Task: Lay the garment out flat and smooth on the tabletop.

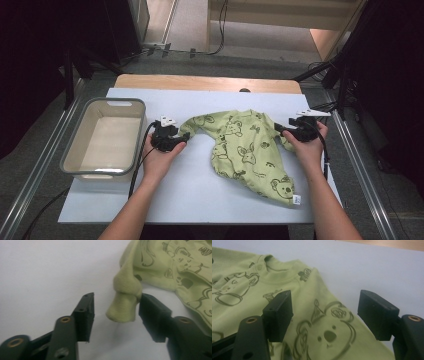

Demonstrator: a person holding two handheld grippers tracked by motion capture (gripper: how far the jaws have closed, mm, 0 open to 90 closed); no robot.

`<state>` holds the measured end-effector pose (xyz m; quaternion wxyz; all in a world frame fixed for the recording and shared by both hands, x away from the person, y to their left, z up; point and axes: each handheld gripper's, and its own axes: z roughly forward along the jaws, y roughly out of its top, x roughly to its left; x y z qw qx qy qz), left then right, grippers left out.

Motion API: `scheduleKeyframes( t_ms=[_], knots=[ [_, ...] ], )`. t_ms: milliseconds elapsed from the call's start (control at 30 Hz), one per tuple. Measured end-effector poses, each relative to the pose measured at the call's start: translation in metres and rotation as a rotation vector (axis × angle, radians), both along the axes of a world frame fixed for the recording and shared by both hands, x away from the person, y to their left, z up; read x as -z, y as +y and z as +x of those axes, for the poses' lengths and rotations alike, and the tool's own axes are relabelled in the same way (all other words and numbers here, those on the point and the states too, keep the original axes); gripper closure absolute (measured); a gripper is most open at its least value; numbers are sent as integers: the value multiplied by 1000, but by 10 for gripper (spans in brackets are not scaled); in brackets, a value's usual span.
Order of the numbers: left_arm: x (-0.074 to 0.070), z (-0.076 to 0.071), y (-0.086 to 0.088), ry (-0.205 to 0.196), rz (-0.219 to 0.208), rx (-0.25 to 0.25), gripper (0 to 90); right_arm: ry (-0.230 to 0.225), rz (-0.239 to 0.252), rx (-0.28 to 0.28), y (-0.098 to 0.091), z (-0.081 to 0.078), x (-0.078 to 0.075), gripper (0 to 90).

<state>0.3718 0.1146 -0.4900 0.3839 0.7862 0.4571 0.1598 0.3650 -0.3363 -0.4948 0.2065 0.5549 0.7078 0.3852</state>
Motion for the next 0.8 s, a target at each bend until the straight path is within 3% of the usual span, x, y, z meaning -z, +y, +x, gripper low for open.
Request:
scheduleKeyframes(
  t_ms=[100, 167, 367, 433, 500, 567, 633, 800],
  knots=[
    [-3, -3, 0, 33, -31, 45, 760, 2, -5, 22, -12, -13, 4, 251],
    [-8, -10, -2, 21, -16, 77, 843, -1, 5, 41, -20, -21, 6, 251],
    [-31, -23, 6, 53, -60, 133, 859, 5, -7, 82, -37, -36, 9, 251],
    [-39, -27, 12, 61, -79, 126, 858, 1, -15, 97, -42, -40, 10, 251],
    [-43, -27, 18, 43, -83, 85, 803, 14, -5, 116, -48, -41, 12, 251],
    [-42, -23, 20, 13, -71, 15, 613, 24, 0, 131, -51, -41, 14, 256],
    [-40, -19, 20, 7, -92, 11, 541, 40, 10, 138, -53, -40, 16, 270],
    [-27, -14, 5, 0, -39, 24, 461, 90, -7, 142, -51, -34, 24, 321]
  ],
)
